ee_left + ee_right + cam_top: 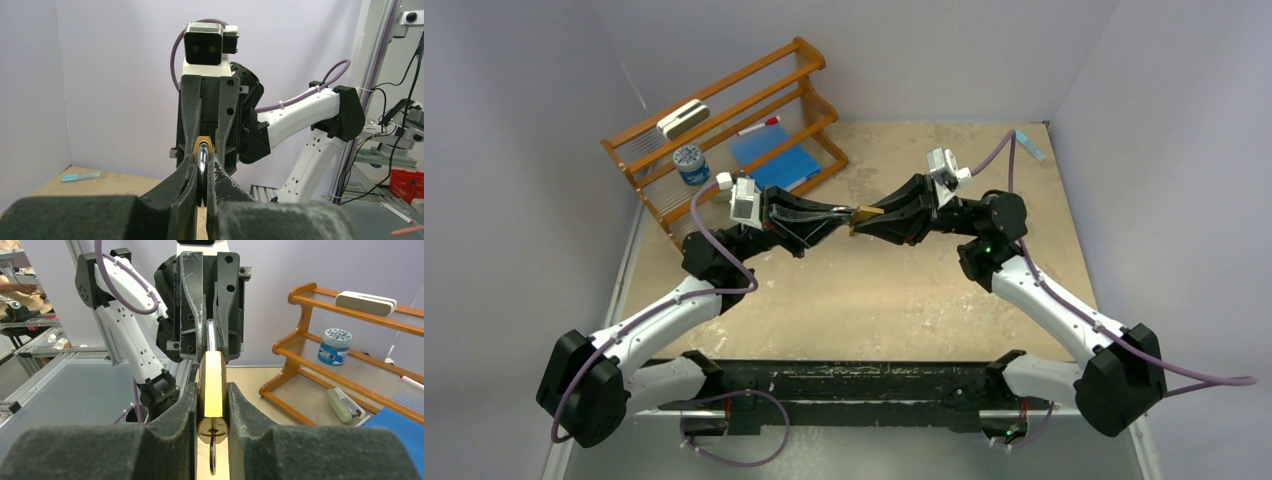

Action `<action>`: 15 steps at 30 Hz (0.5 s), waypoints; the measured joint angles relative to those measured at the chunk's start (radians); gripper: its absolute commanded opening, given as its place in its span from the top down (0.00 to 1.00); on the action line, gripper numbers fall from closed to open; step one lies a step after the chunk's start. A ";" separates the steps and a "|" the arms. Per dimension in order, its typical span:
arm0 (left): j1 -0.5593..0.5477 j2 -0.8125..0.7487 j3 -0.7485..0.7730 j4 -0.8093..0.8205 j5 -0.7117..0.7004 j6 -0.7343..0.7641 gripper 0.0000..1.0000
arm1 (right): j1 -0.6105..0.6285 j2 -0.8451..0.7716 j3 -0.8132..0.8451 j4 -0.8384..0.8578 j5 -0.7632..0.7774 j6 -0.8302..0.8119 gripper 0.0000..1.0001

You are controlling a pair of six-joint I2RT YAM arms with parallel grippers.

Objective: Lock with the key
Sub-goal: Lock the lock.

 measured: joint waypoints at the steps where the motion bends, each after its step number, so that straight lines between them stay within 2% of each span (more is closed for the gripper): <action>1: 0.000 0.000 0.000 0.000 0.000 0.000 1.00 | 0.000 0.000 0.000 0.000 0.001 0.001 1.00; 4: 0.000 0.000 0.000 0.000 -0.001 0.000 1.00 | 0.000 0.001 -0.003 0.023 0.000 0.012 0.84; 6: -0.001 -0.003 0.000 -0.003 0.004 0.001 1.00 | 0.000 0.010 -0.026 0.096 -0.001 0.043 0.82; 7: -0.002 -0.005 0.000 -0.006 0.008 0.001 1.00 | 0.000 0.021 -0.040 0.148 -0.001 0.067 0.83; 8: -0.002 -0.006 0.000 -0.011 0.015 0.004 1.00 | 0.000 0.034 -0.053 0.204 -0.002 0.097 0.88; 9: -0.002 -0.006 0.000 -0.014 0.019 0.005 1.00 | 0.000 0.049 -0.064 0.259 -0.002 0.125 1.00; 12: -0.002 -0.011 0.000 -0.027 0.023 0.007 1.00 | -0.002 0.087 -0.071 0.352 -0.004 0.188 1.00; 15: -0.002 -0.019 0.000 -0.043 0.021 0.015 1.00 | -0.002 0.080 -0.060 0.307 -0.011 0.182 1.00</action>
